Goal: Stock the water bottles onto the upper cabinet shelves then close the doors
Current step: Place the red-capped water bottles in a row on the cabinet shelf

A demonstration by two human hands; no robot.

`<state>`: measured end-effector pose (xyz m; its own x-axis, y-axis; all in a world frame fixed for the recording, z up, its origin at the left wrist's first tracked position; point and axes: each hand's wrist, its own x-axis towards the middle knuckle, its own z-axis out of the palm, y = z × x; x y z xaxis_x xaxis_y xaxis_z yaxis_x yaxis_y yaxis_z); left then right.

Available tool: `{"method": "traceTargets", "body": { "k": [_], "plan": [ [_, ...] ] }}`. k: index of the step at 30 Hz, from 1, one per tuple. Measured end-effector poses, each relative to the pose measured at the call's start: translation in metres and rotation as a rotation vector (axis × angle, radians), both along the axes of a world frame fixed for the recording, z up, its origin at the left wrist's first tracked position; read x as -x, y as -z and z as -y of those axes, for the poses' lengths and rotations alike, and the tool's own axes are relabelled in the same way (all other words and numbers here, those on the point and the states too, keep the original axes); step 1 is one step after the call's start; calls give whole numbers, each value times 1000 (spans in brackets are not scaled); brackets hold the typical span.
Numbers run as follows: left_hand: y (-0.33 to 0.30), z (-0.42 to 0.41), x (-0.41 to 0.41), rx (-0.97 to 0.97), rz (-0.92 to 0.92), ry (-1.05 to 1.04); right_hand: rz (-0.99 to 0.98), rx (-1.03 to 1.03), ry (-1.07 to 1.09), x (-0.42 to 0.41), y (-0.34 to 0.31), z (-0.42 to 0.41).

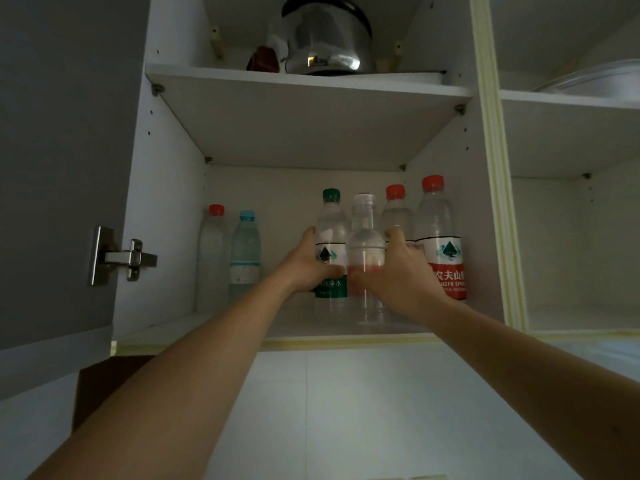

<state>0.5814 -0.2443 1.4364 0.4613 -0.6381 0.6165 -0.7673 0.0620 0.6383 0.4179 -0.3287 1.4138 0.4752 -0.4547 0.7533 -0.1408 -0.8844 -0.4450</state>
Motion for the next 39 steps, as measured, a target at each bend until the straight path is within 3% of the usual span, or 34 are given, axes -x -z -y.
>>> {"method": "traceTargets", "body": {
  "k": [8,20,28,32,35,39],
  "plan": [
    [-10,-26,-25,-88,75,-120,-35,-26,-115,-22,2,2],
    [-2,-43,-59,-90,109,-272,-181,0,-110,-72,-12,5],
    [-11,-42,-70,-181,254,-409,-227,55,-86,-96,-18,-3],
    [-16,-52,-78,-315,478,-534,-319,262,58,-100,-22,-5],
    [-15,-54,-88,-412,662,-598,-302,574,207,-101,-28,-3],
    [-25,-51,-100,-478,720,-604,-443,822,380,-108,-40,9]
  ]
}}
